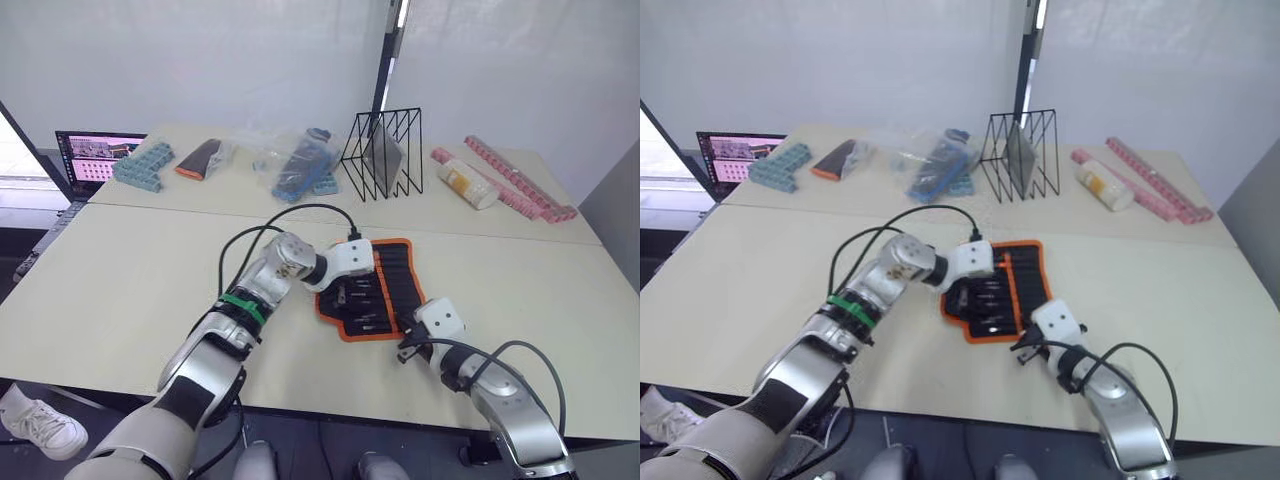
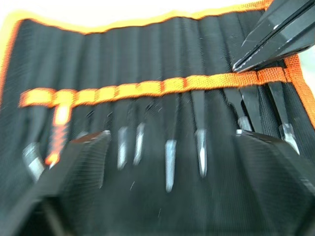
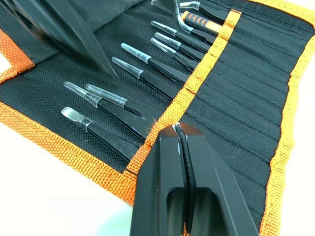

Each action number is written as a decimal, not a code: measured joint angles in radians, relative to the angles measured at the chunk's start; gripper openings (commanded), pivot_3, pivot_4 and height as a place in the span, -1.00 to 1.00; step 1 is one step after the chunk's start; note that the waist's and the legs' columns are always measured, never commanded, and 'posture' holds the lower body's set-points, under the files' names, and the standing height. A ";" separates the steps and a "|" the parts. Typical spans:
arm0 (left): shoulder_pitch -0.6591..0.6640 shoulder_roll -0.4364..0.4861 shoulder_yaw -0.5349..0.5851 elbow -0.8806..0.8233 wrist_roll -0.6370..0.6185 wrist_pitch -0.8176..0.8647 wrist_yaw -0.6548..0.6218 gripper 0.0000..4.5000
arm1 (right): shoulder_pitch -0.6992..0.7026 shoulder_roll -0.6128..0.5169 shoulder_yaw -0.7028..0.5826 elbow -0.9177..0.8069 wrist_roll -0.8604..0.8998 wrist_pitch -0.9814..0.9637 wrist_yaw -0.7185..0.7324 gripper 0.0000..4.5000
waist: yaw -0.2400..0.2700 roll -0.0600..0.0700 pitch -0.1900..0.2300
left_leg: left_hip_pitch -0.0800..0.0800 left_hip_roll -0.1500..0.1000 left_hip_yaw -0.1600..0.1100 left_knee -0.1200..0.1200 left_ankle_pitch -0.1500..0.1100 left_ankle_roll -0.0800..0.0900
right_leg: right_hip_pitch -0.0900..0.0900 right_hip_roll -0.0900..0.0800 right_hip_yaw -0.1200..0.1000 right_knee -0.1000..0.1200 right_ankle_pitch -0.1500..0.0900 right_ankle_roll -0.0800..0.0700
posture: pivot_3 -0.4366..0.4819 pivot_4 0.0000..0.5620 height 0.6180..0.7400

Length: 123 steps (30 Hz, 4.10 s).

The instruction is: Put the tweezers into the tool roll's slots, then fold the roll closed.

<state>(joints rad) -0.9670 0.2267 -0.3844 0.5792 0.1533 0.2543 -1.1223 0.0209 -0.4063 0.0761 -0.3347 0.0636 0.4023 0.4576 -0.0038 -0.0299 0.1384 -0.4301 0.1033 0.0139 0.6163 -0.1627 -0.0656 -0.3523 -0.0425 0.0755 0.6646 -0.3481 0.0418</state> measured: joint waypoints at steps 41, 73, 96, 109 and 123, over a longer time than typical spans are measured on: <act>0.762 0.321 0.562 -0.642 -0.440 0.099 0.270 1.00 | -0.044 -0.062 -0.122 0.125 0.170 -0.067 0.172 -0.63 | 0.009 0.001 0.001 | -0.001 0.000 0.000 0.000 0.001 0.000 | -0.001 -0.001 0.000 0.001 0.000 0.000 | -0.05 -0.47 0.55; 0.832 0.482 0.487 -0.719 -0.512 0.138 0.147 1.00 | -0.292 0.118 0.290 0.131 -0.100 0.039 0.019 0.66 | 0.006 0.002 0.002 | -0.002 0.001 0.001 -0.002 0.001 0.000 | -0.005 -0.001 0.000 0.001 0.000 -0.001 | -0.05 -0.47 0.55; 0.539 0.426 0.280 -0.440 -0.362 -0.098 0.056 1.00 | -0.356 0.025 0.245 0.192 -0.014 -0.100 0.247 -0.99 | 0.015 0.002 0.002 | -0.005 0.001 0.001 -0.002 0.001 0.000 | -0.008 0.000 0.000 0.002 0.000 -0.001 | -0.05 -0.47 0.55; 0.273 0.296 0.106 -0.164 -0.224 -0.359 -0.088 1.00 | -0.153 -0.168 0.131 0.015 0.155 -0.116 0.441 -0.99 | 0.016 0.003 0.002 | -0.007 0.001 0.001 0.000 0.001 0.000 | -0.008 0.000 0.000 0.002 0.000 -0.001 | -0.05 -0.47 0.55; 0.063 0.173 0.009 0.155 -0.072 -0.655 -0.113 0.63 | -0.099 -0.178 0.077 -0.013 0.174 -0.135 0.411 -1.00 | 0.019 0.003 0.002 | -0.008 0.000 0.000 0.002 0.001 0.001 | -0.008 0.000 0.000 0.002 0.000 -0.001 | -0.05 -0.47 0.55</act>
<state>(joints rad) -0.9042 0.3995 -0.3750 0.7338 0.0811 -0.4008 -1.2354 -0.0784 -0.5843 0.1532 -0.3478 0.2375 0.2674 0.8690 0.0152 -0.0274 0.1409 -0.4382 0.1035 0.0143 0.6179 -0.1616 -0.0647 -0.3599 -0.0425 0.0752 0.6664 -0.3479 0.0412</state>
